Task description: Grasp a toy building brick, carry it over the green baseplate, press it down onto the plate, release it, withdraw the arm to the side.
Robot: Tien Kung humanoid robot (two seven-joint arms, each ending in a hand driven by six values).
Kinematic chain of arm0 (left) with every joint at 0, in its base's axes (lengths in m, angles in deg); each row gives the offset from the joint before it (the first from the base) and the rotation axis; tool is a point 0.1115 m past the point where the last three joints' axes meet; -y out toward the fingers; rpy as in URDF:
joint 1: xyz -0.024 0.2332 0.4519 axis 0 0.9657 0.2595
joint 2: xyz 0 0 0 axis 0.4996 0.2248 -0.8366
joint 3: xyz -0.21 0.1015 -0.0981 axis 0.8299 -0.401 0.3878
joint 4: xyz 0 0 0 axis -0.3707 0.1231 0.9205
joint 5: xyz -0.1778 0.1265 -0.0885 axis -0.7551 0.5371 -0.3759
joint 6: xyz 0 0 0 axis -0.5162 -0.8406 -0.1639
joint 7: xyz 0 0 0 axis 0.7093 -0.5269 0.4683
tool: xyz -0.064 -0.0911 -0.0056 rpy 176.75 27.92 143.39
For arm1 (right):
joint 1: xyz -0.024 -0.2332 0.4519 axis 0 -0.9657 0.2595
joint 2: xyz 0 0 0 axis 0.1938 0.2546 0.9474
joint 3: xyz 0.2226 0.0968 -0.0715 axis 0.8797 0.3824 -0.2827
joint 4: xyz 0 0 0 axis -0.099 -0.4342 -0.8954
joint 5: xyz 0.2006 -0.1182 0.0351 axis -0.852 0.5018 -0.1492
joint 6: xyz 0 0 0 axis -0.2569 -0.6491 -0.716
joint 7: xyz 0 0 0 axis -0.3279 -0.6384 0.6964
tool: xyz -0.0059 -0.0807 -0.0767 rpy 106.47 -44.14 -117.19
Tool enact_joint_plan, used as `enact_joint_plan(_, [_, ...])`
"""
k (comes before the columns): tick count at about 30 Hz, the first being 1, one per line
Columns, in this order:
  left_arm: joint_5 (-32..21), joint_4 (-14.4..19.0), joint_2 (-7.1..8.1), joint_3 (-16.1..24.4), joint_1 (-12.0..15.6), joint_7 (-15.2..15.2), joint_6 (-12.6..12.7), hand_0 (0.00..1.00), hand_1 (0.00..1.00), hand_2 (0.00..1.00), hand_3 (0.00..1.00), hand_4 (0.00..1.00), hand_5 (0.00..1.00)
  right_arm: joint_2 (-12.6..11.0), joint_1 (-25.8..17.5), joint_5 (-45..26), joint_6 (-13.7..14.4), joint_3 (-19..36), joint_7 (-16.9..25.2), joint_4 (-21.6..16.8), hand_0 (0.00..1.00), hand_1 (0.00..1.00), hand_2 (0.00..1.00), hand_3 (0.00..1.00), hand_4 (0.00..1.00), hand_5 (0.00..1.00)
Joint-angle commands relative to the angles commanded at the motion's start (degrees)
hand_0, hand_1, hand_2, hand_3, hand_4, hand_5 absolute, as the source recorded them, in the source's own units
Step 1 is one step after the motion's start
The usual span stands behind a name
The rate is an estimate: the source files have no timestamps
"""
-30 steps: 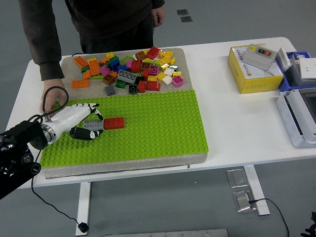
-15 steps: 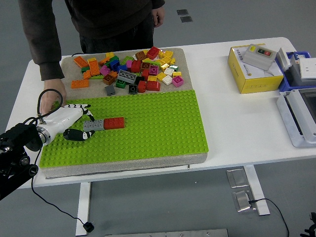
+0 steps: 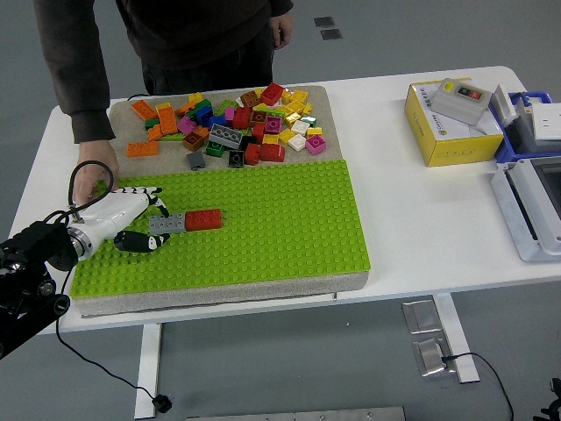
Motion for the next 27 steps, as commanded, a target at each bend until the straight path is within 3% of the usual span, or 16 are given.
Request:
enact_joint_plan(7, [0.1,-1.8,-1.33,0.1,0.0,0.1,0.6,0.998,0.998,0.998,0.679,0.675,0.407,0.1,0.1,-0.1,0.0,-0.1,0.1,0.0,0.645,0.603,0.652,0.749,0.597,0.998])
enact_joint_plan(16, [0.1,-2.1,-1.84,0.2,0.2,0.2,0.7,0.998,0.998,0.998,0.674,0.671,0.412,0.2,0.2,-0.4,0.0,-0.3,0.2,0.0,0.645,0.603,0.653,0.748,0.597,0.998])
enact_joint_plan(27, [0.6,1.6,0.35,1.0,-0.1,-0.1,0.3,0.998,0.998,0.998,0.671,0.668,0.414,-0.1,0.1,-0.1,0.0,0.0,0.0,0.0,0.645,0.601,0.653,0.748,0.598,0.998])
